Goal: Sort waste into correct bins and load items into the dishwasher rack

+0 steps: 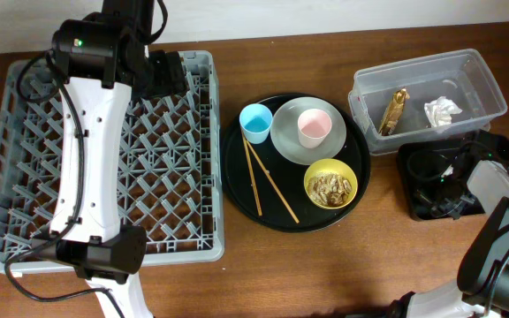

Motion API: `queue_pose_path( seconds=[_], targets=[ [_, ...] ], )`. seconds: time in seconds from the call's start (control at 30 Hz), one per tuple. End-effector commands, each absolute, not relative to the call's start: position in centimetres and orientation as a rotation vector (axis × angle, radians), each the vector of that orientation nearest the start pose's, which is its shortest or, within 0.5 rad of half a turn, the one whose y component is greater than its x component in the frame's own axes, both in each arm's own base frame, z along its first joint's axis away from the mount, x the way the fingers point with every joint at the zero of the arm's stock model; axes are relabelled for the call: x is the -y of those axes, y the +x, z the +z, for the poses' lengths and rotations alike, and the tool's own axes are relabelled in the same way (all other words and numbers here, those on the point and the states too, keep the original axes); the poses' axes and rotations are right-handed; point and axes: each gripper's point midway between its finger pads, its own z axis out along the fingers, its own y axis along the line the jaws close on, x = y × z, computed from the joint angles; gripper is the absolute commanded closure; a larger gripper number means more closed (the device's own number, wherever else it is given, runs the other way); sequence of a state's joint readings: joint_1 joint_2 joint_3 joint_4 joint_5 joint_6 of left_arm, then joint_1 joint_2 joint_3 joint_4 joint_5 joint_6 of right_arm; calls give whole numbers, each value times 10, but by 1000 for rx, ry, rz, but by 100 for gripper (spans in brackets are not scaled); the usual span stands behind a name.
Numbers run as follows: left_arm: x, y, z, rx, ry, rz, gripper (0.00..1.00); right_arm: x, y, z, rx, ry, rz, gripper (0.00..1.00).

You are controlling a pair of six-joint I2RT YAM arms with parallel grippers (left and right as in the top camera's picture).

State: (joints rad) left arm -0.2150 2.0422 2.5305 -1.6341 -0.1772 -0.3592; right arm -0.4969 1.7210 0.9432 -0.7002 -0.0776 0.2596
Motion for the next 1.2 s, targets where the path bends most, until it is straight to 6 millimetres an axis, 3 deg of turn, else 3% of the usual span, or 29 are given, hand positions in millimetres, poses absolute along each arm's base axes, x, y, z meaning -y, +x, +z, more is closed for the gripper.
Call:
queue_pose_path(
  seconds=[0.0, 0.1, 0.27, 0.67, 0.93, 1.17],
  targets=[
    [59, 425, 299, -2659, -232, 81, 1, 105, 281, 7, -2863, 818, 329, 90],
    [59, 425, 299, -2659, -232, 81, 1, 92, 283, 11, -2868, 713, 438, 80],
    [59, 425, 299, -2659, -232, 81, 1, 85, 274, 9, -2906, 727, 461, 80],
    [59, 425, 299, -2659, -232, 81, 1, 34, 271, 2, -3012, 424, 509, 80],
    [59, 425, 299, -2659, -232, 81, 1, 34, 268, 1, -3040, 401, 459, 80],
    [59, 425, 299, -2659, -232, 81, 1, 26, 274, 10, -3015, 366, 545, 80]
  ],
)
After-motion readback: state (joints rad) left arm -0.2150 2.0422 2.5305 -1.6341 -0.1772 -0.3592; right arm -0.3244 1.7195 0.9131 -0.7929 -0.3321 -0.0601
